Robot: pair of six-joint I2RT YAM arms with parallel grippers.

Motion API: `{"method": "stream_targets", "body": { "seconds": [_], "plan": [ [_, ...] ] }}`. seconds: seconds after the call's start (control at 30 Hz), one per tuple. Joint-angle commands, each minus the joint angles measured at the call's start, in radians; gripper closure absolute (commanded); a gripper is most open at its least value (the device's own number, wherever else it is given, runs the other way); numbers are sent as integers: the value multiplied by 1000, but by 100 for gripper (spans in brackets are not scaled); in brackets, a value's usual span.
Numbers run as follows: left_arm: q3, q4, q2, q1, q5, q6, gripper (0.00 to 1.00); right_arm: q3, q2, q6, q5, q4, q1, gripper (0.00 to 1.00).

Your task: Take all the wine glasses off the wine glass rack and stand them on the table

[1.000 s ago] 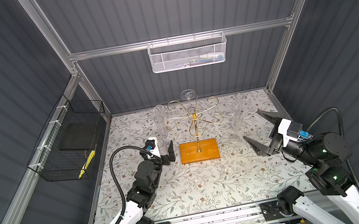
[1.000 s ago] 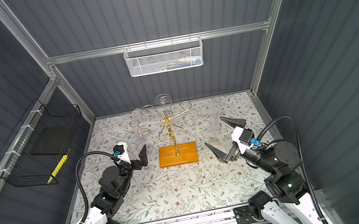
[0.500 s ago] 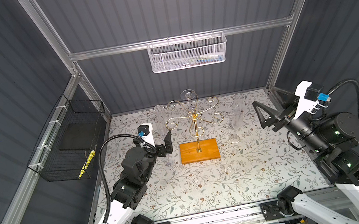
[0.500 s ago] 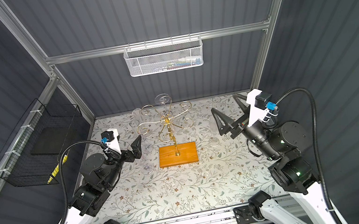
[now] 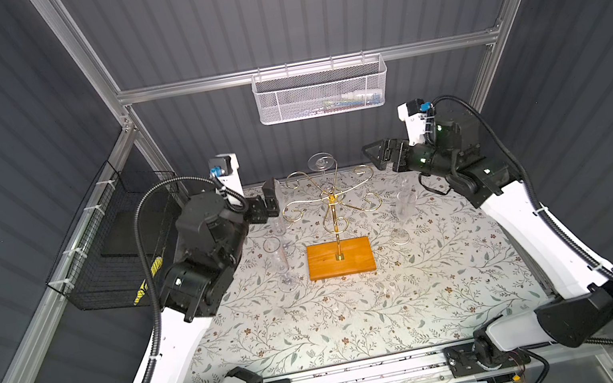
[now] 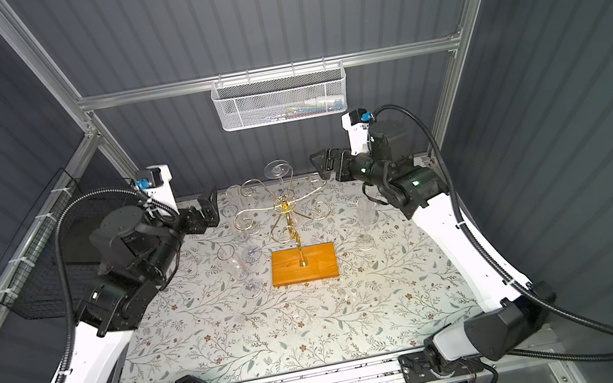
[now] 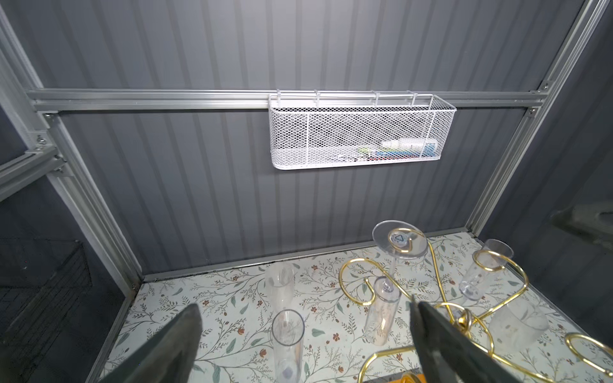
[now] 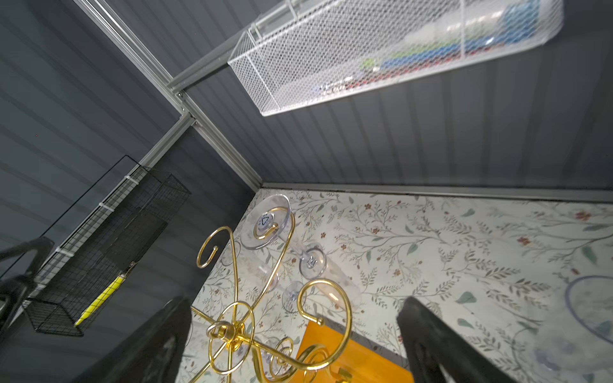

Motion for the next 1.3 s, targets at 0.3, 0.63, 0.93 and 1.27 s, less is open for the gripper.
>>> {"method": "stream_targets", "body": {
  "seconds": [0.3, 0.63, 0.93, 1.27],
  "plan": [
    [409, -201, 405, 146, 499, -88, 9, -68, -112, 61, -111, 71, -41, 1],
    [533, -35, 687, 190, 845, -354, 29, -255, -292, 58, -157, 80, -128, 1],
    [671, -11, 859, 190, 1006, -458, 49, -325, -389, 44, -215, 52, -193, 1],
    [646, -41, 855, 190, 1026, -430, 57, -357, -394, 64, -257, 73, -224, 1]
  ]
}}
